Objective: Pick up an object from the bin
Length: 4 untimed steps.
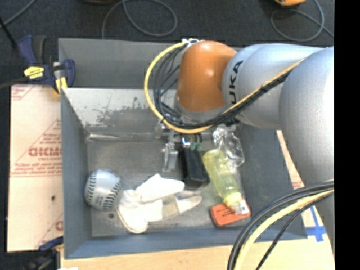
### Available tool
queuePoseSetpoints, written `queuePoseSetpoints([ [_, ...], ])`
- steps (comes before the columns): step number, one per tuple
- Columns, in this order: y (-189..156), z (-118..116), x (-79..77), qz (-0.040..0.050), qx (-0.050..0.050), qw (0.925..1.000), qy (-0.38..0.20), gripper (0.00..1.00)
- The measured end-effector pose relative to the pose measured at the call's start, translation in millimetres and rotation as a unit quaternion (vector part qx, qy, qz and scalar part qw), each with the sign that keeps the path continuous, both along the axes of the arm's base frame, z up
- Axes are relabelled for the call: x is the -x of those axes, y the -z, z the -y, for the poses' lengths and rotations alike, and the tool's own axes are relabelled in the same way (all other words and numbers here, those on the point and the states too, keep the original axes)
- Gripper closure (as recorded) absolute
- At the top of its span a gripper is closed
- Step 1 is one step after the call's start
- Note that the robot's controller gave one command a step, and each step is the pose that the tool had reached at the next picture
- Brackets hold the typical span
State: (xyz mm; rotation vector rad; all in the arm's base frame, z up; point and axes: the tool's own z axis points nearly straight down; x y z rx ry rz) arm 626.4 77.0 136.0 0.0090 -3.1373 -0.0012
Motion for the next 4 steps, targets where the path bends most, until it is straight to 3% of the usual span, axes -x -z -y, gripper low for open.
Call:
queuePoseSetpoints([
  [1,-5.1,0.2,-1.5,0.0036,0.000,1.0000,0.001,0.00],
  [2,12.8,19.0,40.6,0.0044,0.000,0.9999,-0.012,0.00],
  [3,53.4,-2.8,69.3,0.0046,0.001,0.9964,-0.085,0.00],
  [4,62.2,20.4,86.3,0.0052,-0.001,0.9862,-0.165,1.00],
])
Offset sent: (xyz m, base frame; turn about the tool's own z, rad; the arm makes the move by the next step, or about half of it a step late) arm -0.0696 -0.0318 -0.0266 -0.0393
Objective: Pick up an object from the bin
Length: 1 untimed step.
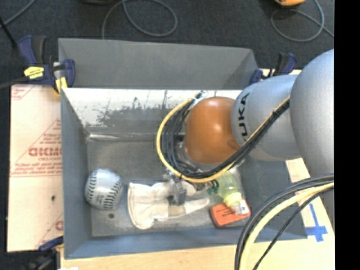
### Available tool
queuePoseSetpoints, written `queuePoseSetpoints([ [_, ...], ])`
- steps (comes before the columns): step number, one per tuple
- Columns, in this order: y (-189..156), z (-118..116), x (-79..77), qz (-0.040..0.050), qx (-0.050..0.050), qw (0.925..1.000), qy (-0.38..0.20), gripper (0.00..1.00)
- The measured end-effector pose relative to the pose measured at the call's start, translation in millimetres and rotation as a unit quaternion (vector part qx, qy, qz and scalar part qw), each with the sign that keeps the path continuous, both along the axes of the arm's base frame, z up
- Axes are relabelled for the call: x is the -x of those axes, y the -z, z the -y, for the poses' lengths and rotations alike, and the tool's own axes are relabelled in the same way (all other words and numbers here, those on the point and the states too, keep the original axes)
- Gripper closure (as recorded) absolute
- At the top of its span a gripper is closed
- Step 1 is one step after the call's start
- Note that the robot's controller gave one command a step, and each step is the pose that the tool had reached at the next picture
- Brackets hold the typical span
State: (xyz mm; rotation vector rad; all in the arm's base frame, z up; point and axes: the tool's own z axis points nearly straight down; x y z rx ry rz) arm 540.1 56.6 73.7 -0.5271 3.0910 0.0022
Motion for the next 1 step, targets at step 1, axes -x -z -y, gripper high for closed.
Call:
queuePoseSetpoints([
  [1,0.0,0.0,0.0,0.0000,0.000,1.0000,0.000,1.00],
])
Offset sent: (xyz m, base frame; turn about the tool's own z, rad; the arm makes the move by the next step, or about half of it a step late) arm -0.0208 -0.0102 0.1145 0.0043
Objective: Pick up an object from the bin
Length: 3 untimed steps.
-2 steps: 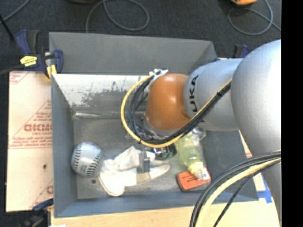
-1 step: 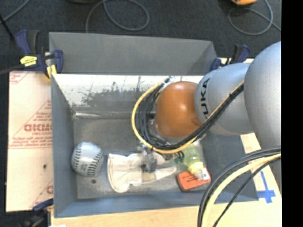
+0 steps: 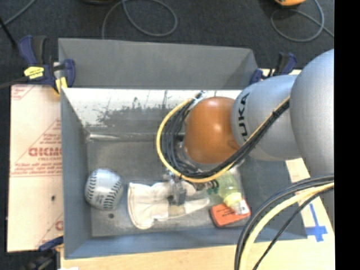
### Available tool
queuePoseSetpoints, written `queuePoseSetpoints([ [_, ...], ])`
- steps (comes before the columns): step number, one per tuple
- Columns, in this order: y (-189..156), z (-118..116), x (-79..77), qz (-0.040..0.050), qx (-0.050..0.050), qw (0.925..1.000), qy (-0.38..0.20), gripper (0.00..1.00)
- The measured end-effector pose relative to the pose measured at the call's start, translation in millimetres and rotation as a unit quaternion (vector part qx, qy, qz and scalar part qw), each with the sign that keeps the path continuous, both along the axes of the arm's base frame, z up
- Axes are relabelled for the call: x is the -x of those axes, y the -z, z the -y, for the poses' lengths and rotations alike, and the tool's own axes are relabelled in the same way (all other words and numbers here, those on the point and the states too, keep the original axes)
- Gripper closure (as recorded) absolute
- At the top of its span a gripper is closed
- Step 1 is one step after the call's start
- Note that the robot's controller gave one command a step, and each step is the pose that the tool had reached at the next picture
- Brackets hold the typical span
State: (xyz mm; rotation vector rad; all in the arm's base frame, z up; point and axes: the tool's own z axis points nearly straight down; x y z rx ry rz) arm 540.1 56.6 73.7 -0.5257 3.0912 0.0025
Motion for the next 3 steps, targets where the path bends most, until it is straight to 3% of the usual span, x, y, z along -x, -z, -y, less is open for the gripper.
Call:
queuePoseSetpoints([
  [1,-114.7,10.9,19.9,0.0010,0.000,1.0000,0.004,1.00],
  [2,-114.7,10.8,20.0,0.0009,0.000,1.0000,0.005,1.00],
  [3,-227.8,11.1,20.4,0.0026,0.000,0.9999,-0.011,1.00],
])
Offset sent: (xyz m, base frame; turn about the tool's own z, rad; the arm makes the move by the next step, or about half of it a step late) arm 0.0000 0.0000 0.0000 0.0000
